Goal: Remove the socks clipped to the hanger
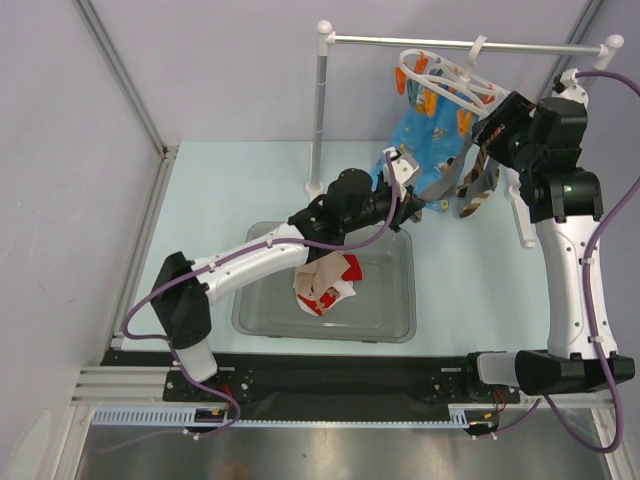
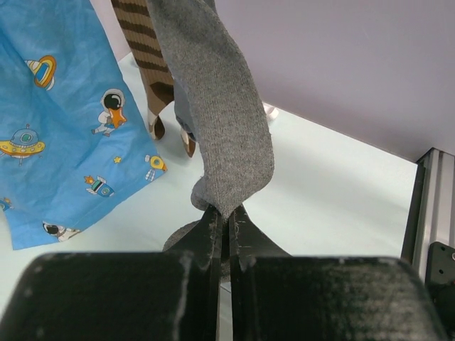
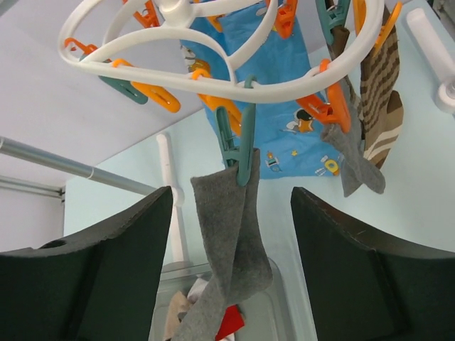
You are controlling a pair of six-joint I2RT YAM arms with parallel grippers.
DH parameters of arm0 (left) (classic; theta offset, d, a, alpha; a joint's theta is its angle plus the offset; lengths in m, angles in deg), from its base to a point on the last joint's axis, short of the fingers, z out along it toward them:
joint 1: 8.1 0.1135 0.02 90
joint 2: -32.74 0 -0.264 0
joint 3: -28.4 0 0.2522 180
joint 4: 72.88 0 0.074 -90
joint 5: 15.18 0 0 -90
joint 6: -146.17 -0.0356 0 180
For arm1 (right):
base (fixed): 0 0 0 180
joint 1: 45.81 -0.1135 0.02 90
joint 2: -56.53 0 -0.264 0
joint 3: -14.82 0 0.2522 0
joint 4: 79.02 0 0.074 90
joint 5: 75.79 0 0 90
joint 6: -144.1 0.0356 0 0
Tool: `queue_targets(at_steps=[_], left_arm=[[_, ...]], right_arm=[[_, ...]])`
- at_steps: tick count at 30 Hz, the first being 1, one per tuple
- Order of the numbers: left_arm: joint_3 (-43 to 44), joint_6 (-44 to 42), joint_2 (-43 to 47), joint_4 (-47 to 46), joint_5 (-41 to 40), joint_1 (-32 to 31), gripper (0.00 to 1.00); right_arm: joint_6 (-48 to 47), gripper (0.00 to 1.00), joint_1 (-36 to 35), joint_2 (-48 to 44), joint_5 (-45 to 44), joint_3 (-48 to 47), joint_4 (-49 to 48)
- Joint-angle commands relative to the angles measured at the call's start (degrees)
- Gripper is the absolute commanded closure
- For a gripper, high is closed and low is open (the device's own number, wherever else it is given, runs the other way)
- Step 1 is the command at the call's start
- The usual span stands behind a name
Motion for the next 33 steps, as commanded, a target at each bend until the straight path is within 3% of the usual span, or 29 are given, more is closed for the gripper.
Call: queue_targets(at_steps=[1,20,33], left_arm=[[1.7,-1.6,-0.4,-0.9,-1.3,-0.8,1.00],[1.8,-2.3,-0.5,-1.4,-2.8,-1.7,1.00],[1.7,-2.3,-0.5,-1.5,-2.8,-2.0,1.00]], right_arm=[[-1.5,0.28,-0.1,1.0,-2.6,-3.7,0.2],[-4.1,0.41,-3.7,14.4,-11.4,-18.9,8.9],[-6.8,0.44,-6.2,17.2,-15.9,-19.6,7.7]])
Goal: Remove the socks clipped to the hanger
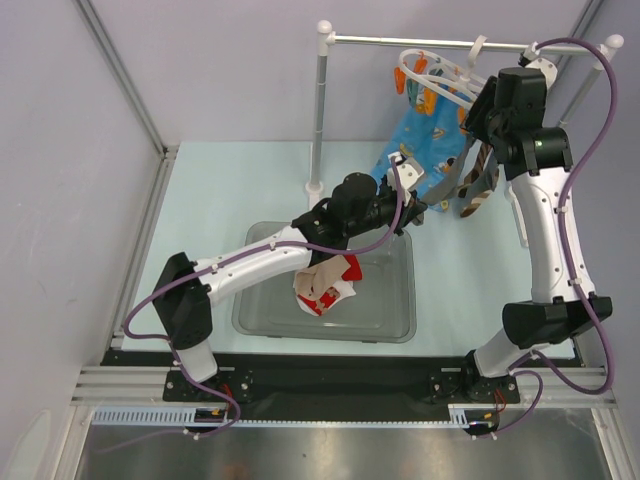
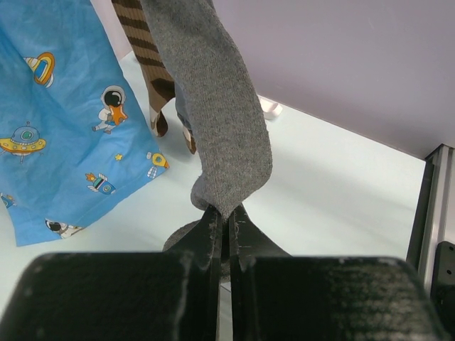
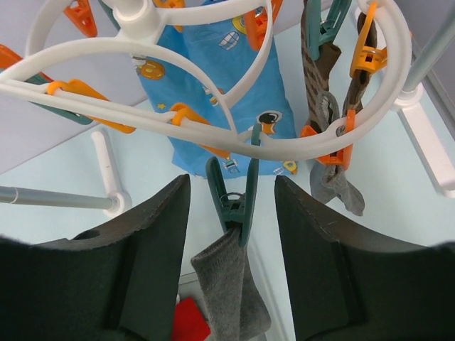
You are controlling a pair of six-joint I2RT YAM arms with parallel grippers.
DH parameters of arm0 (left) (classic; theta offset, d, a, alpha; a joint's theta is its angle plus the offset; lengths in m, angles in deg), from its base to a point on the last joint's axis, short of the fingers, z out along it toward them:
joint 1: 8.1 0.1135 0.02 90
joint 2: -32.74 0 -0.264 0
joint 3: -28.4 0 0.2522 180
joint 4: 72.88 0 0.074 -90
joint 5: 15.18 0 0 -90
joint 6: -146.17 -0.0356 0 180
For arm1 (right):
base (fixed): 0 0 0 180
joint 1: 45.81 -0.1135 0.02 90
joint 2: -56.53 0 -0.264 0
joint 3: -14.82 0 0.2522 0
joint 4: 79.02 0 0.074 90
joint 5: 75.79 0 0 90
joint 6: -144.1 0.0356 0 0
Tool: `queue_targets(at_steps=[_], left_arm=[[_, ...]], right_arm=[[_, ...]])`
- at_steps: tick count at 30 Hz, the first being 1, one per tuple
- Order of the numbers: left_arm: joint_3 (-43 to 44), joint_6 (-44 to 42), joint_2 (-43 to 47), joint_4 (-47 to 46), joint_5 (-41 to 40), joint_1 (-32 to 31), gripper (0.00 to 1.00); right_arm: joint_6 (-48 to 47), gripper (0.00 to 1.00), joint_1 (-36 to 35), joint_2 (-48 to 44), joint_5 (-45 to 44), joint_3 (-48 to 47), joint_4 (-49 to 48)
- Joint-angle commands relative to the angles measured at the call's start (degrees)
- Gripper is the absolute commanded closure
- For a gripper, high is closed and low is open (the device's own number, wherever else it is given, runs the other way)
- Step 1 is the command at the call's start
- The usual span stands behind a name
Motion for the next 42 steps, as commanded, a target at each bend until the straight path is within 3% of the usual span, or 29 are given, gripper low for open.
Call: queue_targets(at_steps=[1,20,23,24,28,37,40,42], left_arm=[[1.7,-1.1,-0.1,-1.8,-0.3,-0.5,1.00],[1.6,-1.1,0.0,-1.9,-0.4,-0.8,1.00],[1.5,-1.1,0.0,-1.8,-0.4,-0.8,1.00],[1.5,-1.1,-0.1,-1.8,-0.5,-0.8,1.00],[1.3,-1.0,-0.1,-1.8,-0.7,-0.8,1.00],[-0.8,-0.7,2.3,-0.9,-1.9,-0.8,1.00],[-3.7,-0.5,4.6,-0.2,-3.6,-0.8,1.00],[-6.5,-0.8,7.9,1.9,-4.6,-0.7,1.00]], right_arm=[[-1.9,0.44,-0.8,0.9,-3.0,-2.4,-0.3],[-3.3,0.54,-2.2,3.8,-7.3,-0.6,-2.7],[-3.5,0.72,-2.2,3.4,-7.2,0.2,-3.4],[-3.6,0.84,-2.3,3.1,-7.1,0.5,-4.0],[-3.6,1.00,-2.3,2.5,-6.1,1.6,-4.9],[-3.7,1.00,-2.3,2.2,-4.8,1.8,-5.2],[-3.8,0.94,-2.3,1.9,-3.7,1.8,-5.0],[-3.8,0.82,-2.3,1.0,-3.1,2.2,-5.1]])
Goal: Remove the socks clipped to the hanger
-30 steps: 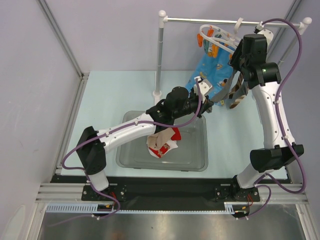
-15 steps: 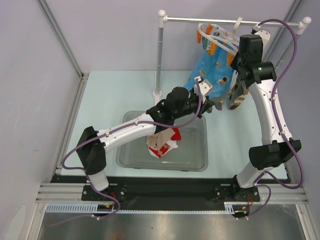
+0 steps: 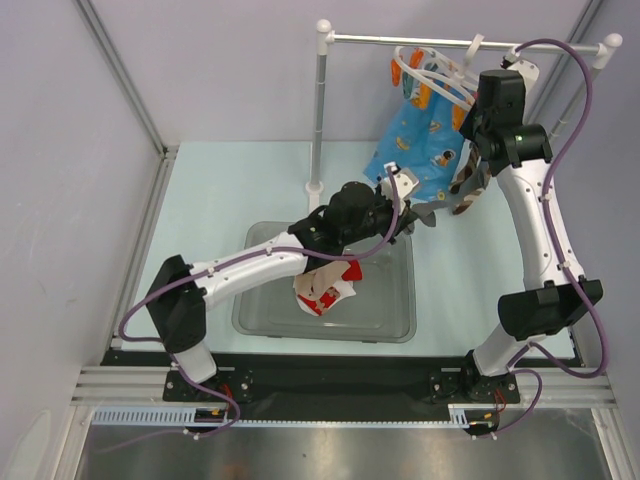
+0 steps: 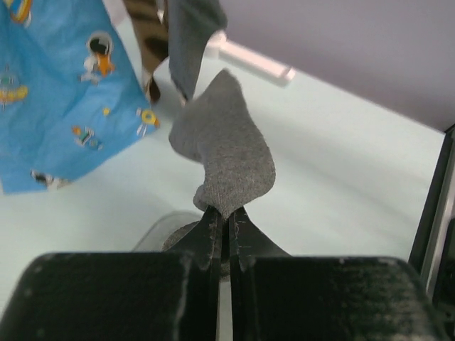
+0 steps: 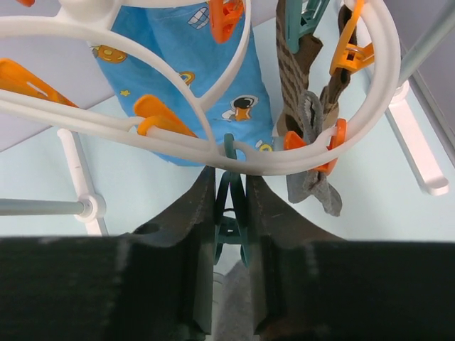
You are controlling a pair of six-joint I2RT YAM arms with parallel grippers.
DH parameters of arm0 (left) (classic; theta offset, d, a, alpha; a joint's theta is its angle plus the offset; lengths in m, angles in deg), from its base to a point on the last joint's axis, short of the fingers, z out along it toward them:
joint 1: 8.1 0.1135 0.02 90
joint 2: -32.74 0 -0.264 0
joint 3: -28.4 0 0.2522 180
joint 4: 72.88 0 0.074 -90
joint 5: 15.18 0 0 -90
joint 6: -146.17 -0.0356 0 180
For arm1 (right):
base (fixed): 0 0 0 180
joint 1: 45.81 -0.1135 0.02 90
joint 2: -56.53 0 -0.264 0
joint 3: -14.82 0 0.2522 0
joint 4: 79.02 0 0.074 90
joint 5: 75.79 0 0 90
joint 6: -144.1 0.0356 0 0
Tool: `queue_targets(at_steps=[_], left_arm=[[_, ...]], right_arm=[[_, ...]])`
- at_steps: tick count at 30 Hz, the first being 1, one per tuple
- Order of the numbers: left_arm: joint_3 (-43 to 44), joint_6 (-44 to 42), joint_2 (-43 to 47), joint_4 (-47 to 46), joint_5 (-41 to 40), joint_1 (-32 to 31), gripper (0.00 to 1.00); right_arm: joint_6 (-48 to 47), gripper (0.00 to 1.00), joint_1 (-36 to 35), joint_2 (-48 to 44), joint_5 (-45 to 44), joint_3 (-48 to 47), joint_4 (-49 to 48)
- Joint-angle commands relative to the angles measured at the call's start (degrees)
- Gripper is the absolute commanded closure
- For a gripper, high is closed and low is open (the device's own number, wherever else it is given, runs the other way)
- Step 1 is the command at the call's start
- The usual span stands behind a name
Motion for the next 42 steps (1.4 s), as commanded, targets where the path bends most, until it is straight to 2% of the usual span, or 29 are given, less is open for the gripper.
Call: queue_targets(at_steps=[1,2,4,5,10,14,19,21,23,24,27,31,36,38,42], left_arm=[[-3.3,-1.0,7.3,2.4,-3.3,-0.4,1.00],[-5.4,-1.3,9.7,4.3,-3.9,-0.4,1.00],[-7.8,-1.3,12.1,9.8,-6.3,-0.2,1.00],[-10.0,-0.8,13.5,11.6,-8.3,0.1,1.00],[-13.1,4.7,20.6,24.8,-11.6,1.2,1.00],[-17.6,10.0,24.5,28.9,-11.1,5.2,1.00],[-20.6,14.7,26.3,33.8,-6.1,12.0,1.00],[-22.0,14.2,27.7,33.9,-4.9,12.7,0.88],[-22.7,13.2,29.6,33.8,-2.4,12.7,0.72],[-22.5,13.1,30.2,34.6,-2.1,12.7,0.63],[-21.3,12.5,32.9,35.8,-1.4,12.7,0.46],[-21.3,11.6,36.9,35.1,0.6,12.7,0.33],[-23.5,10.4,40.0,32.7,4.9,12.7,0.29],[-25.5,8.8,42.7,30.2,6.7,12.7,0.28],[-28.4,6.7,48.2,26.5,6.3,12.7,0.27]], right_arm=[[-1.2,0.74,-0.5,-3.0,3.2,0.5,-1.4],[-1.3,0.59,-0.4,-3.5,3.6,0.8,-1.7],[-1.5,0.47,-0.3,-5.2,4.4,2.4,-1.9],[-1.7,0.38,-0.4,-6.0,4.7,3.0,-2.1],[-1.2,0.17,-0.4,-12.8,8.6,10.9,-3.6],[0.0,0.00,-0.3,-19.7,11.8,19.7,-5.9],[0.0,0.00,0.3,-28.1,16.3,30.3,-8.1],[0.3,0.00,2.6,-30.9,18.0,35.7,-10.4],[0.7,0.00,5.7,-32.1,21.8,39.8,-14.3],[1.3,0.01,9.3,-32.9,25.8,43.9,-15.6],[2.5,0.02,14.2,-34.1,26.9,51.9,-21.8],[1.1,0.02,15.0,-32.5,26.1,55.8,-28.5],[-1.4,0.00,15.4,-28.7,26.8,57.4,-34.2],[-2.7,0.00,15.7,-26.9,26.0,59.3,-39.3],[-4.6,0.00,16.3,-23.2,24.1,60.4,-45.2]])
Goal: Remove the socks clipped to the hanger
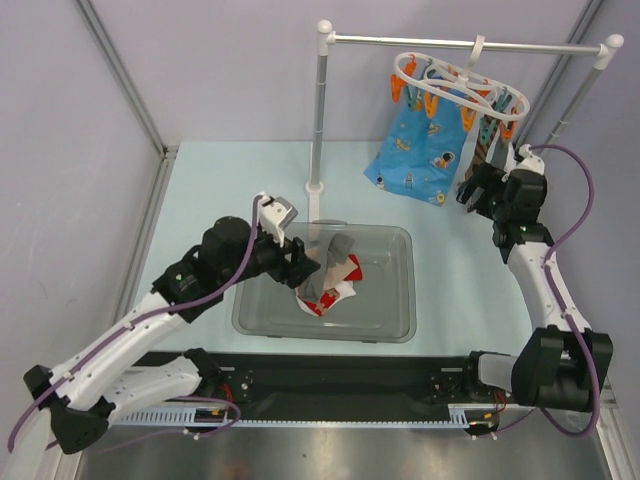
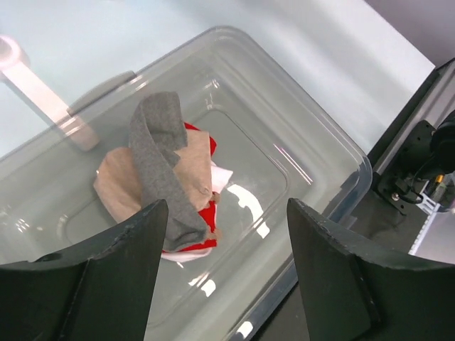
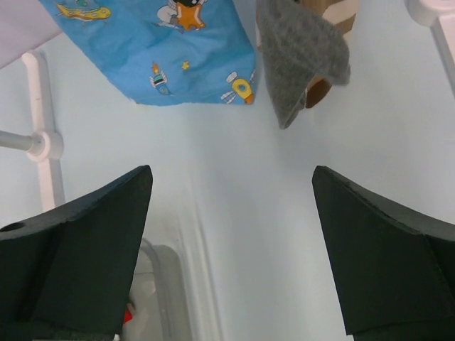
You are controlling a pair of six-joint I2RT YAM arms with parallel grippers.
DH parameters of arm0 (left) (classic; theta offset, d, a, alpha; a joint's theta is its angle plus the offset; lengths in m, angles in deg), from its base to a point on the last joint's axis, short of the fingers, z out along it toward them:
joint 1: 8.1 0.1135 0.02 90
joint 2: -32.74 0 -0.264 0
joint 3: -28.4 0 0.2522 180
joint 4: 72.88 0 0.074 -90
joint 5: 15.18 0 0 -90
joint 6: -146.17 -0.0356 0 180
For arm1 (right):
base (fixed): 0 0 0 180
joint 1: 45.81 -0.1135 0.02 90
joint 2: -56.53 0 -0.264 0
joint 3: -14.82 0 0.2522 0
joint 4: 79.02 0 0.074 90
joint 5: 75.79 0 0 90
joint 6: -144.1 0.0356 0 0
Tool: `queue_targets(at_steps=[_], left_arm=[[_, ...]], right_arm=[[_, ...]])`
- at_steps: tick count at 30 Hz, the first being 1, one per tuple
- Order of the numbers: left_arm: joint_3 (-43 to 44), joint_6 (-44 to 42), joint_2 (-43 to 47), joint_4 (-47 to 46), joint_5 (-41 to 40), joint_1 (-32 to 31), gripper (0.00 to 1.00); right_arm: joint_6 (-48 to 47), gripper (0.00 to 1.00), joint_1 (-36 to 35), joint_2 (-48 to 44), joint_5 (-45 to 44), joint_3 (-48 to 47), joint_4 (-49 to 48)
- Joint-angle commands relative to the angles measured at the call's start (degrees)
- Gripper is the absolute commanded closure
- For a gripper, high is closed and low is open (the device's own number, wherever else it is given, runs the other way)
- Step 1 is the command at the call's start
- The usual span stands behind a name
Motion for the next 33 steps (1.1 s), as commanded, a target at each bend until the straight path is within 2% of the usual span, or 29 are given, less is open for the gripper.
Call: queue_targets(at_steps=[1,4,10,13,14,15,16,17,19,20,23,27,29,33], left_arm=[[-2.1,-3.6,4.8,-5.4,0.9,-0.1,0.27],[-3.6,-3.6,7.5,-7.4,0.3,-0.1,0.27],[-6.0,-3.2,9.7,-10.3,1.7,-0.1,0.27],[-6.4,-3.4,9.3,-10.2,1.7,-0.1,0.27],[-6.6,-3.4,9.2,-10.1,1.5,-0.1,0.27],[-6.7,-3.3,9.0,-10.1,1.4,-0.1,0.27],[-6.7,-3.1,8.6,-10.1,1.3,-0.1,0.27],[-6.6,-2.9,8.6,-10.2,1.6,-0.1,0.27],[-6.6,-2.4,8.3,-10.5,2.1,-0.1,0.27],[-6.5,-2.2,8.3,-10.9,2.4,-0.1,0.27],[-5.9,-0.8,7.6,-11.6,3.6,-0.1,0.27],[-4.1,2.0,5.7,-11.9,4.3,-0.1,0.28],[-1.3,2.8,4.2,-11.2,5.1,-0.1,0.28],[0.7,4.1,0.0,-14.9,5.4,-0.1,0.28]], right_arm=[[-3.4,0.01,0.7,3.0,-1.8,0.9,-12.4],[-4.3,0.00,1.4,6.4,-4.2,1.7,-19.0],[-3.9,0.09,2.5,12.1,0.5,1.7,-26.6],[-3.4,0.25,2.5,12.2,4.5,1.4,-26.5],[-3.1,0.38,2.5,11.7,4.8,1.6,-26.0],[-2.2,0.44,2.5,11.1,4.2,1.8,-25.4],[-1.7,0.50,2.4,9.1,3.4,2.6,-23.6],[-1.0,0.60,2.4,7.9,2.5,3.0,-22.3],[0.4,0.72,2.4,5.0,0.5,4.1,-19.0],[0.6,0.83,2.4,1.9,0.3,5.5,-18.4],[1.8,1.00,2.3,-4.5,1.7,6.5,-15.3],[2.7,1.00,1.7,-9.9,4.8,4.0,-10.0],[2.6,1.00,1.0,-11.5,5.2,2.4,-4.1],[3.8,1.00,-0.6,-13.0,9.2,-1.0,2.2]])
